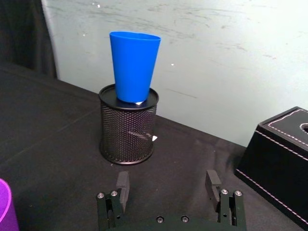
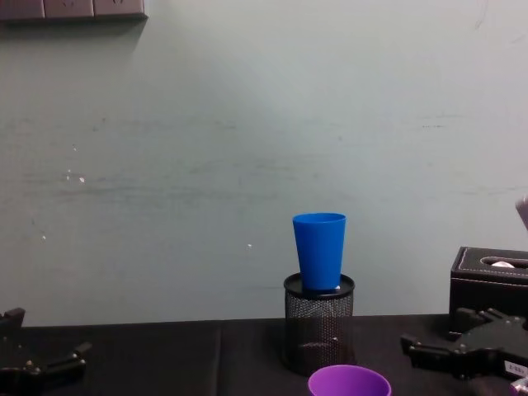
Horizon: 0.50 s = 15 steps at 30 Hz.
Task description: Pick up one cup with a gripper and tap it against the other cup.
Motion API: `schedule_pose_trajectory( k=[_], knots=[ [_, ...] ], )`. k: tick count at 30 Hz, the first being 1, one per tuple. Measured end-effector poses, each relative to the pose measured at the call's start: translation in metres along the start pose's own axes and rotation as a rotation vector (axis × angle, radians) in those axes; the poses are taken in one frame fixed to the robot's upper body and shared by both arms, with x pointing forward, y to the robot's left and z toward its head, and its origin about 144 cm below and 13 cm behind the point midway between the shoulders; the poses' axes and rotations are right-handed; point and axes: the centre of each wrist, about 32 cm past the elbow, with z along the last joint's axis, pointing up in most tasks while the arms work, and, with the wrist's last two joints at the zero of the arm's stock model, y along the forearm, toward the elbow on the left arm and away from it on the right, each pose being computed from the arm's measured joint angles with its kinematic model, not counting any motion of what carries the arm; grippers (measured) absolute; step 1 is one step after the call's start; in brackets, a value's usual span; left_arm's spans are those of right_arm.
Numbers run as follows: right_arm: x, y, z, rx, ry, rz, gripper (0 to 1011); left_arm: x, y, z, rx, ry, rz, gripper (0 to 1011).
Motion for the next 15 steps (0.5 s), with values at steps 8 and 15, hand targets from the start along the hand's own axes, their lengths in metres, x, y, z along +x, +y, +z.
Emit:
schedule_pose_trajectory(
  k=[8,15],
  knots=[
    [0.0009,0.0003,0.0001,-0.004,0.000,0.013,1003,0.0000,0.0000,0.0000,0.000,0.000,0.000,1011],
    [0.0008,0.0002,-0.0001,-0.005,-0.001,0.011,1003,0.0000,0.0000,0.0000,0.000,0.000,0.000,1011]
  ],
)
